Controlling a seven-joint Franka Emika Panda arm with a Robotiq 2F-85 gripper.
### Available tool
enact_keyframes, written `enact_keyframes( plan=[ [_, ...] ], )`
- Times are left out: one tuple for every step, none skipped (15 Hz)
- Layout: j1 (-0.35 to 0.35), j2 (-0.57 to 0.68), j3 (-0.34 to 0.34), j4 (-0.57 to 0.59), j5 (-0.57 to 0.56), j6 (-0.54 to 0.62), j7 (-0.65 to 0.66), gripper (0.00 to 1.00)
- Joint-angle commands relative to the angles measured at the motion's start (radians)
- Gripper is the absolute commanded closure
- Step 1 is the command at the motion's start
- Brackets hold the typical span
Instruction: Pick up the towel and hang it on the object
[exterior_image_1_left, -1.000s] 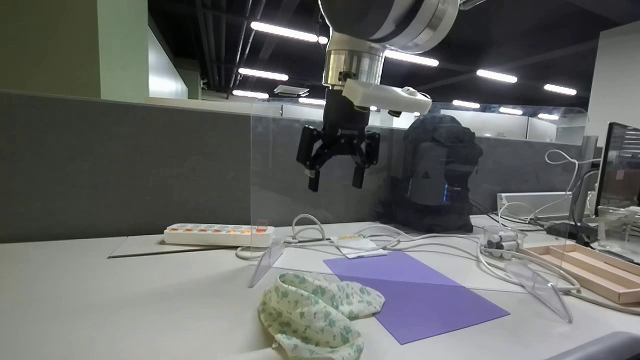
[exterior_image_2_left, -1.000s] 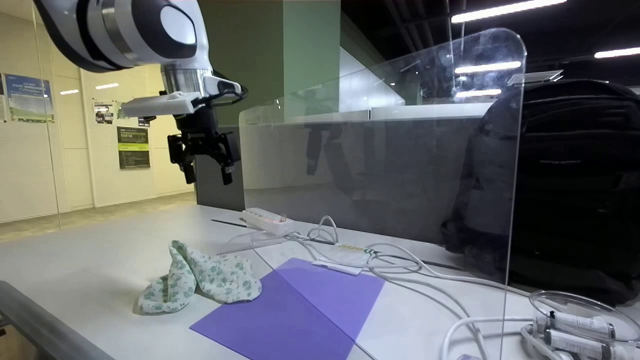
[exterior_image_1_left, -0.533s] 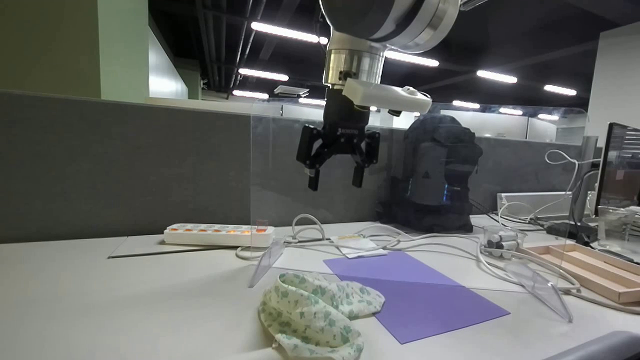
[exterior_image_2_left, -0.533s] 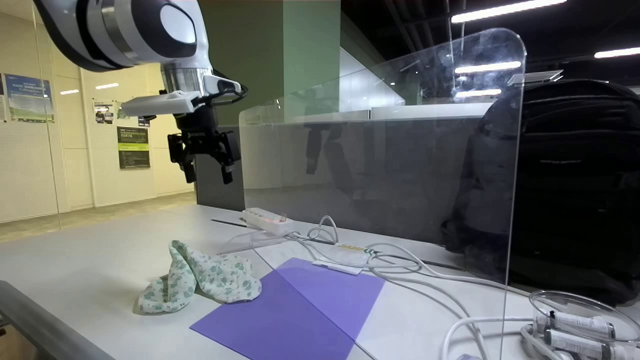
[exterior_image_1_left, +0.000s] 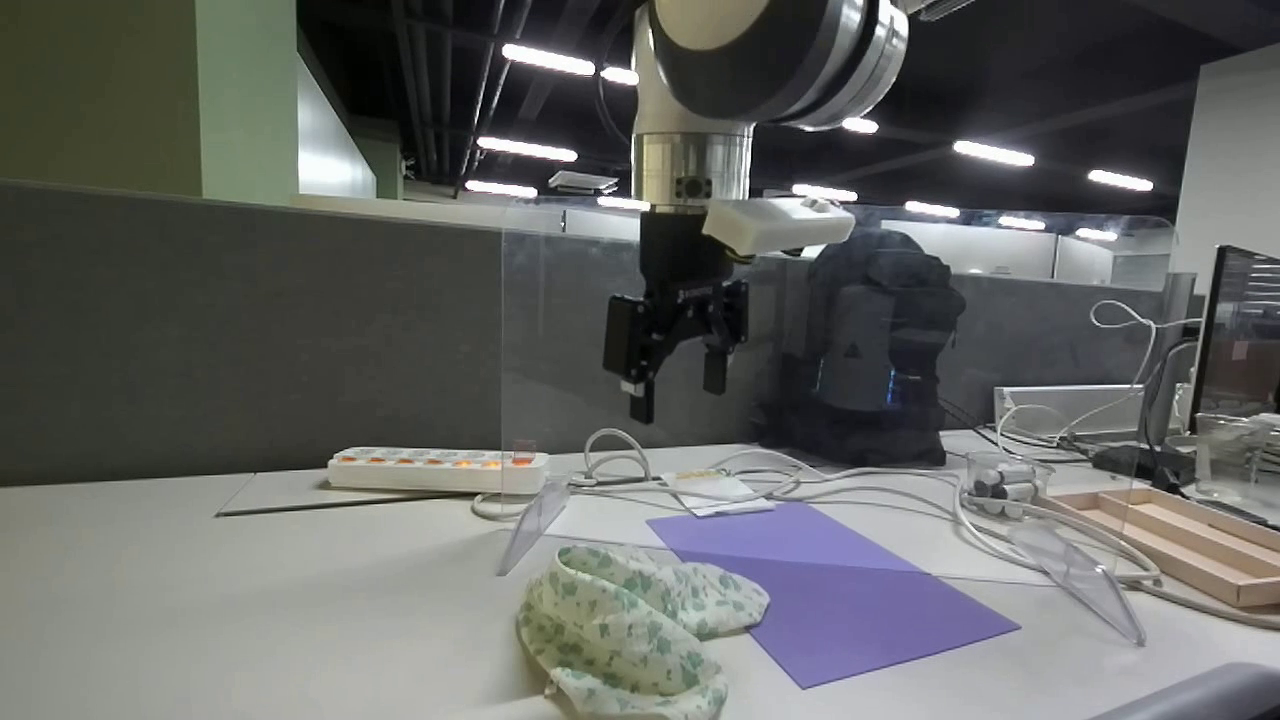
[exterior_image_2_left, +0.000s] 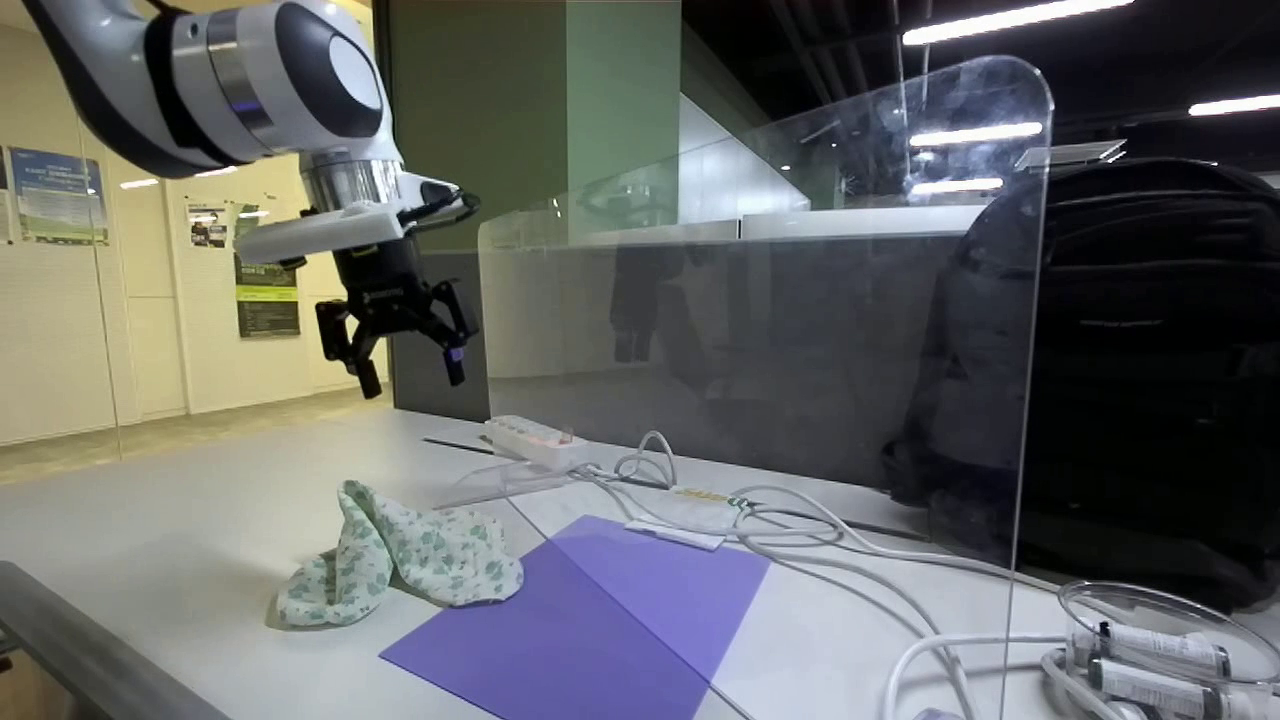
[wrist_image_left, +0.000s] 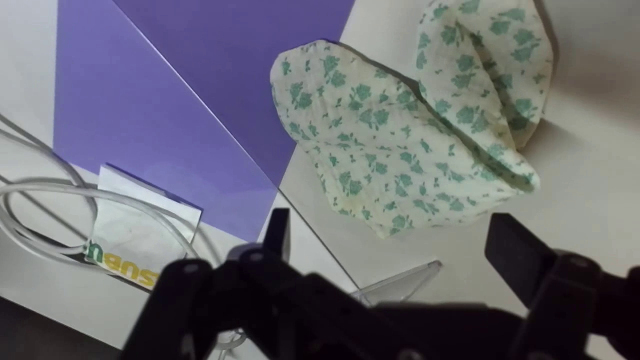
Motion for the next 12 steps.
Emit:
enact_keyframes(
  plan=[
    [0.003, 0.055, 0.010, -0.010, -0.160, 0.044, 0.035, 0.00],
    [0.008, 0.077, 0.008, -0.009, -0.194, 0.057, 0.032, 0.00],
    [0.001, 0.100, 0.016, -0.007, -0.224, 0.070, 0.033, 0.00],
    [0.004, 0.126, 0.015, -0.002, -0.253, 0.088, 0.032, 0.00],
    [0.006, 0.149, 0.015, 0.002, -0.273, 0.104, 0.027, 0.00],
    [0.008, 0.177, 0.013, 0.008, -0.303, 0.127, 0.029, 0.00],
    [0.011, 0.202, 0.012, 0.013, -0.326, 0.151, 0.032, 0.00],
    [0.014, 0.226, 0.008, 0.020, -0.354, 0.176, 0.041, 0.00],
    [0.018, 0.248, 0.005, 0.027, -0.377, 0.205, 0.047, 0.00],
    [0.020, 0.270, 0.004, 0.034, -0.388, 0.229, 0.044, 0.00],
    [0.021, 0.291, 0.003, 0.041, -0.394, 0.256, 0.044, 0.00],
    [0.022, 0.309, 0.003, 0.047, -0.394, 0.279, 0.041, 0.00]
  ],
)
